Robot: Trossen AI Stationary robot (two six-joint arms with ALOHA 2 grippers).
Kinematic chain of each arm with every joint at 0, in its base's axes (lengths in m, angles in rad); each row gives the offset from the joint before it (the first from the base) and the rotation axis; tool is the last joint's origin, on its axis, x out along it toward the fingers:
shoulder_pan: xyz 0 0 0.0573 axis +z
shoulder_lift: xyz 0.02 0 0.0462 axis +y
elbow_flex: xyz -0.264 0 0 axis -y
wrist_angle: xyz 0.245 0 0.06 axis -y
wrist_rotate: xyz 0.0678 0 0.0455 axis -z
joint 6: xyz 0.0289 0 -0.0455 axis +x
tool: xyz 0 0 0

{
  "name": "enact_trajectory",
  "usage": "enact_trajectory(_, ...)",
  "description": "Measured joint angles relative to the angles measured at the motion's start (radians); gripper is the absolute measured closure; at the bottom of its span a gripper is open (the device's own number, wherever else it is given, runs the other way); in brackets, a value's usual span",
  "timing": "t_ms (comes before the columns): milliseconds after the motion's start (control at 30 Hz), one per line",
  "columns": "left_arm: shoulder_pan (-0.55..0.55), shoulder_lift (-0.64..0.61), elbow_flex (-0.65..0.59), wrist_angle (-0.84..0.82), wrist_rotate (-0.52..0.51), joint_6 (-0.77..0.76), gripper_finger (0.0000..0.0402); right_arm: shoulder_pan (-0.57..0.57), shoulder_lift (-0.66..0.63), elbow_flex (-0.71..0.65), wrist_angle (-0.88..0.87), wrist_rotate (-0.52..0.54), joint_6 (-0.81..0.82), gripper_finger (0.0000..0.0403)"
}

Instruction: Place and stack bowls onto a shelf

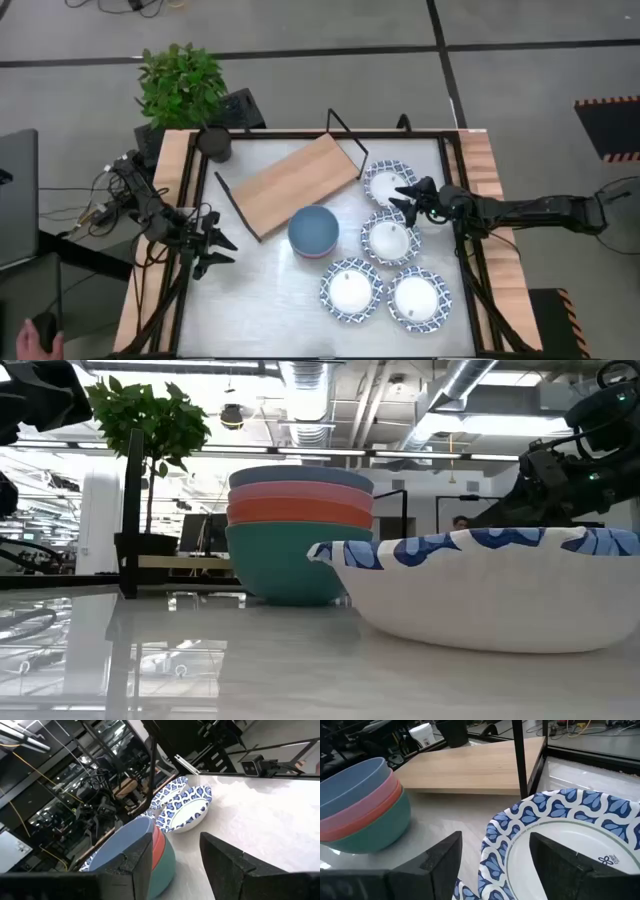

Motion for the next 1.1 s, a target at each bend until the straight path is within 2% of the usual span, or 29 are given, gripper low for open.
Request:
enact_trajectory(333, 0.000, 0.000, 0.000, 0.000, -0.021, -0.007, 0.0251, 0.000, 0.000, 0.000, 0.000, 0.000, 0.000, 0.0143)
enact_trajectory(500, 0.000, 0.000, 0.000, 0.000, -0.038, -0.094, 0.0251, 0.000, 0.000, 0.000, 0.000, 0.000, 0.000, 0.0143)
enact_trajectory(767, 0.000, 0.000, 0.000, -0.005, -0.178, -0.164, 0.0251, 0.000, 0.000, 0.000, 0.000, 0.000, 0.000, 0.0143)
enact_trajectory(1000, 0.000, 0.000, 0.000, -0.005, -0.182, -0.166, 0.0251, 0.000, 0.000, 0.000, 0.004, 0.001, -0.008, 0.0143)
enact_trajectory(1100, 0.000, 0.000, 0.000, -0.005, -0.181, -0.166, 0.0251, -0.009, 0.000, 0.003, 0.002, 0.002, -0.079, 0.0143)
